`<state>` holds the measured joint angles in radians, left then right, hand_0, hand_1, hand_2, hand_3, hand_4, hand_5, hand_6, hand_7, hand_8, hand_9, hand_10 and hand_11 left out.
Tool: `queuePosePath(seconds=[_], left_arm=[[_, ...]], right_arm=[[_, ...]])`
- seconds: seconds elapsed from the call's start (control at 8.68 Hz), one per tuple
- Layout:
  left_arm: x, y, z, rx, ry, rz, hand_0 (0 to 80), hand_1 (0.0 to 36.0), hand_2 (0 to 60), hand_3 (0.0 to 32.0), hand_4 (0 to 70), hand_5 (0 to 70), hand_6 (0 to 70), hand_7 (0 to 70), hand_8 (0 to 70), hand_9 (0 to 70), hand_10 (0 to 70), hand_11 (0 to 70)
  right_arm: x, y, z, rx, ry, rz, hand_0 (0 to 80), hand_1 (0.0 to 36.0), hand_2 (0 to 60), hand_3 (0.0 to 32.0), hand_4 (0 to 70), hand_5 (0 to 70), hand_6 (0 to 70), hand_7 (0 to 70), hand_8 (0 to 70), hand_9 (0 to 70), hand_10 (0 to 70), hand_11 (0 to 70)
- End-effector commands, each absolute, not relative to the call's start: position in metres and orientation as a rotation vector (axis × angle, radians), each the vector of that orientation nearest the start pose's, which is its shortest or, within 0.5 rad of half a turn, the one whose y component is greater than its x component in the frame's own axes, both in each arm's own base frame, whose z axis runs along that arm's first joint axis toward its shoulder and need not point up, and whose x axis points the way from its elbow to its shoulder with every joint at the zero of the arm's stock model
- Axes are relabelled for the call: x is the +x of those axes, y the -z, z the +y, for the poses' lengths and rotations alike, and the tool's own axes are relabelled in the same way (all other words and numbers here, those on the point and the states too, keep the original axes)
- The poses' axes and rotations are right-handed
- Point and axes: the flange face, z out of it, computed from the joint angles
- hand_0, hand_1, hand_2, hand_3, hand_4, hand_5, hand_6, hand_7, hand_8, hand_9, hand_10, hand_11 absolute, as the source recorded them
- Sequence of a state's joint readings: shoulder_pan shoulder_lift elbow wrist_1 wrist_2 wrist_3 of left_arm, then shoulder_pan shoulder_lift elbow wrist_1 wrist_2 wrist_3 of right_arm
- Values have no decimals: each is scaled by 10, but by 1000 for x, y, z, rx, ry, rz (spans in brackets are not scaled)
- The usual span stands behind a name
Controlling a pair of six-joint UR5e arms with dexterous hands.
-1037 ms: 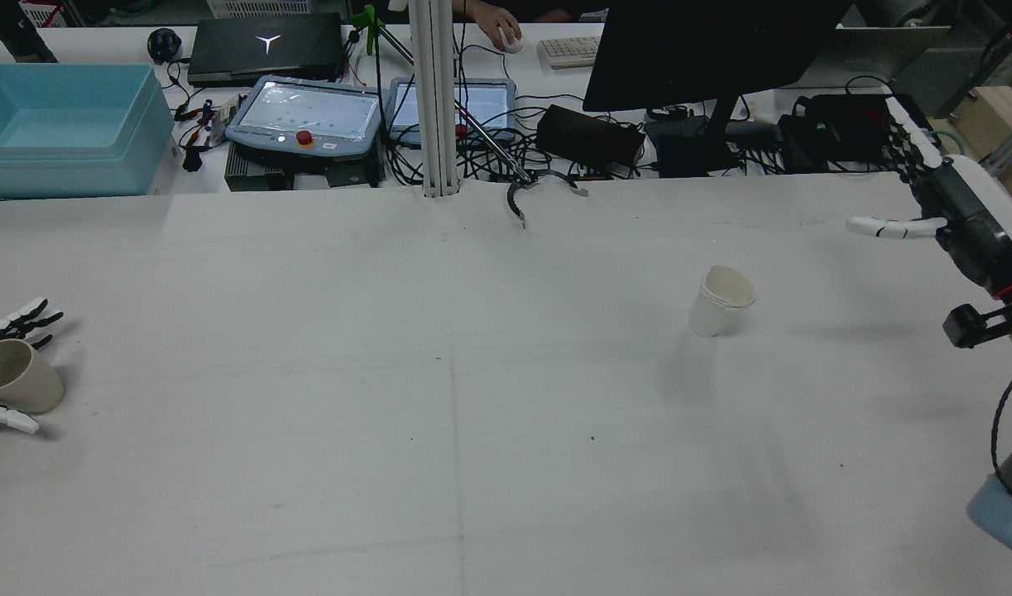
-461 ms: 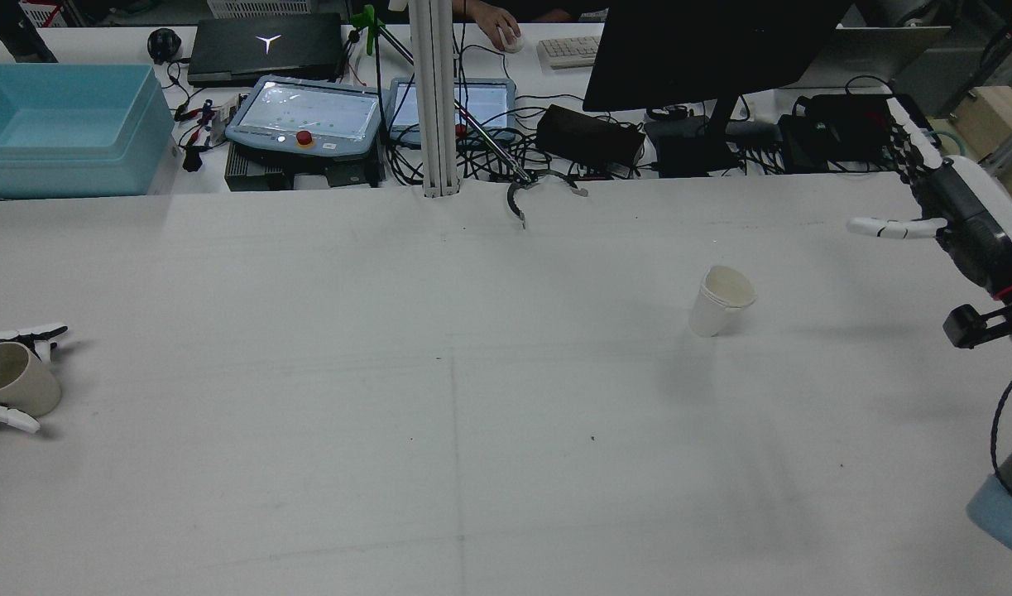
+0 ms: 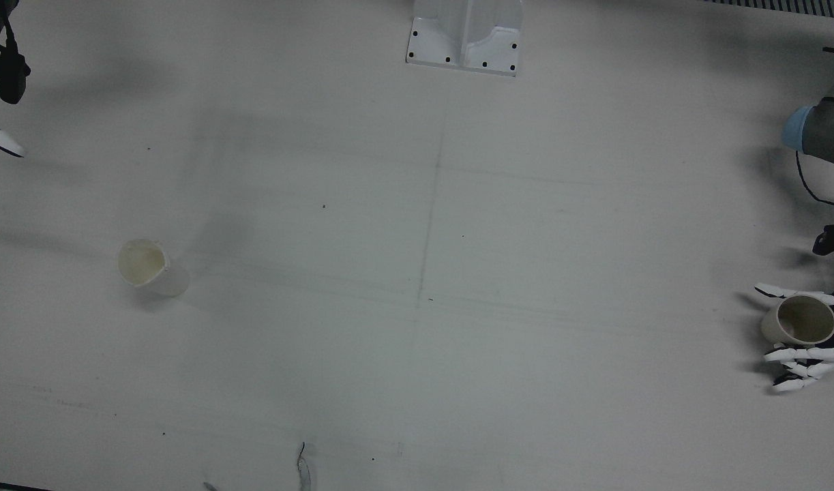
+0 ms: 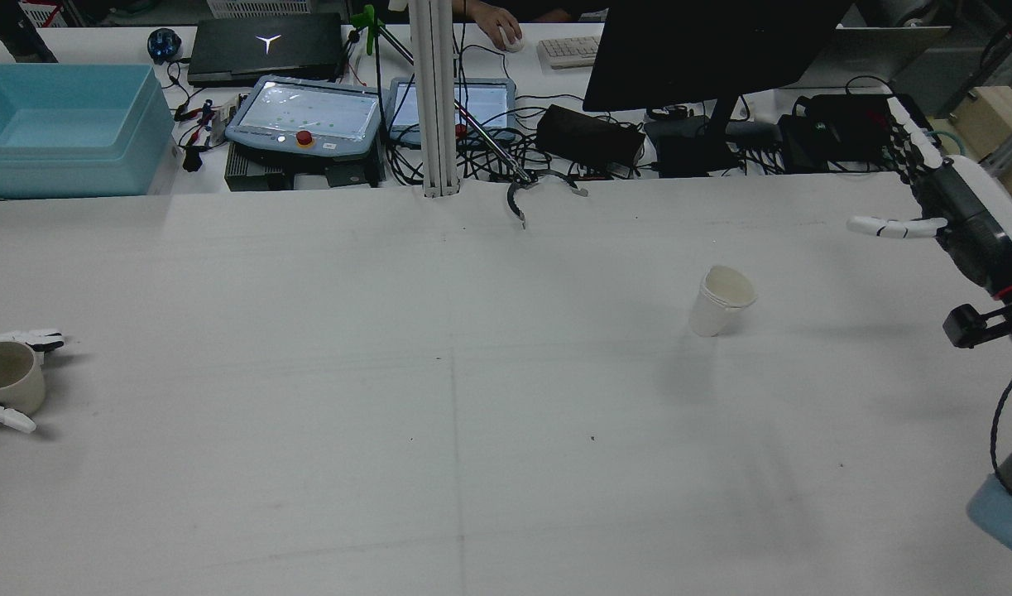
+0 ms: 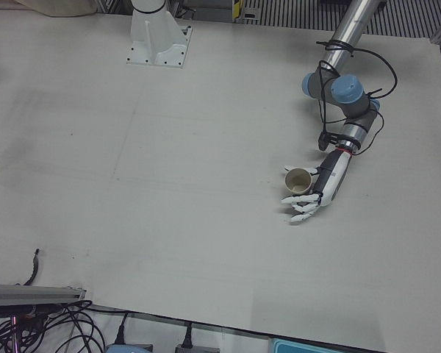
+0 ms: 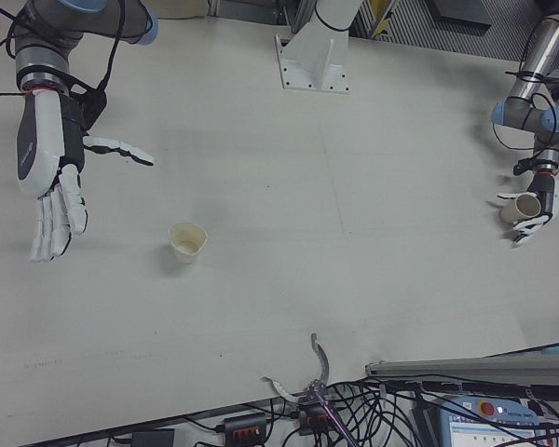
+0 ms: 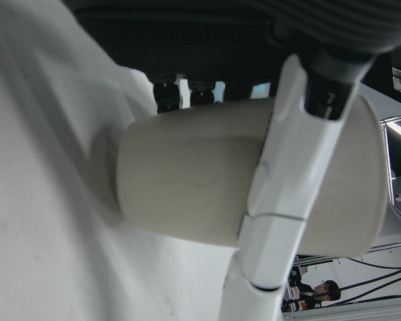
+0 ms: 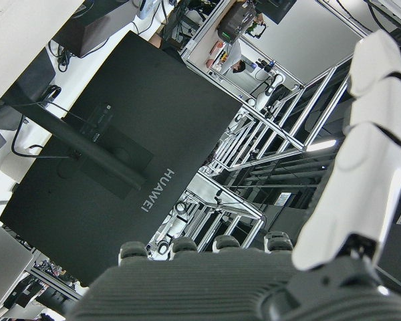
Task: Pour water
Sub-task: 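Close the left hand fingers around the beige cup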
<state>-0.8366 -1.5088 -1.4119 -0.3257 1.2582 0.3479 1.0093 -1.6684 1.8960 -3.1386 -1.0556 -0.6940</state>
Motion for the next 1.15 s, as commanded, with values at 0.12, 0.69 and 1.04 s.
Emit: queuePosePath(seconds=[0.12,0.69,1.04], left_arm=[[184,-763,-451,-138,1746,2028,800,360,23,0,700,158,459,700,153,213,121,214],[181,-763,-451,-164,1796,2033,800,343,0,0,700,700,451,645,216,296,145,242],[174,-767,-450,-230,1889,2073,800,360,0,0,700,700,392,614,157,209,124,208]], right_arm=[[-84,-574,-476,-749,2168,2679,464,158,143,156,0,41,21,0,7,1,0,0],[-85,-574,-476,-748,2166,2679,457,140,128,168,0,36,25,1,8,3,0,0],[-88,-565,-483,-744,2140,2687,455,138,128,170,0,36,26,2,9,4,0,0]])
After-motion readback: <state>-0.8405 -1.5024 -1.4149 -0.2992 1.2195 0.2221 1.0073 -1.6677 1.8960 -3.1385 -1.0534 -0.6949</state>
